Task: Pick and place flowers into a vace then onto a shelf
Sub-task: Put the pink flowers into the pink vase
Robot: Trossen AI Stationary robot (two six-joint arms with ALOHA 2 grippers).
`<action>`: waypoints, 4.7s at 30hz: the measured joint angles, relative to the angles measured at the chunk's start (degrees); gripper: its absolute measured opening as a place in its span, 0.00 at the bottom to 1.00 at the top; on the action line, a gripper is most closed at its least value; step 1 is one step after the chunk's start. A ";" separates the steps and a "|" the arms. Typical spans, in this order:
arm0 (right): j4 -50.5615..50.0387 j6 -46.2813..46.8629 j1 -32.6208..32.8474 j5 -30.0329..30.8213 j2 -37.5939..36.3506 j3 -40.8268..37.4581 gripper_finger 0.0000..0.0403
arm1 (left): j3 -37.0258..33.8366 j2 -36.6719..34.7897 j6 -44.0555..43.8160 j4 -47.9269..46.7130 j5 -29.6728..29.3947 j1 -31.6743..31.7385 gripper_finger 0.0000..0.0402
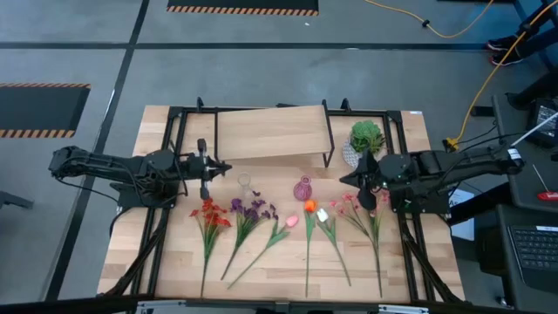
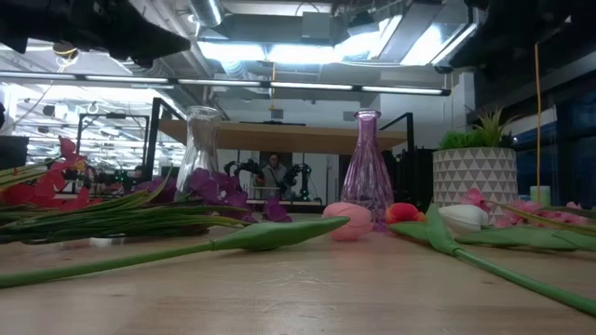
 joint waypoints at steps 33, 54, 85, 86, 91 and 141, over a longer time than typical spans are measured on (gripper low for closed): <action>-32.68 62.82 29.60 8.72 21.37 13.46 0.00 | 0.00 0.07 0.48 5.88 0.01 0.00 0.01; -33.53 88.28 41.20 3.90 27.28 13.37 0.00 | 0.00 0.07 0.34 5.86 0.01 0.02 0.01; -32.65 99.06 41.41 -6.73 36.89 13.33 0.26 | 0.00 0.09 -1.03 2.58 1.27 0.02 0.01; -32.66 100.00 41.41 -7.01 36.89 13.33 0.29 | 0.00 0.07 -1.03 2.65 1.27 0.02 0.01; -32.76 103.37 41.85 -7.05 37.33 13.33 0.41 | 0.00 0.07 -1.03 2.74 1.28 0.01 0.01; -27.58 113.60 45.22 -6.41 54.93 13.37 0.37 | 0.00 0.07 -1.63 2.82 1.30 0.01 0.01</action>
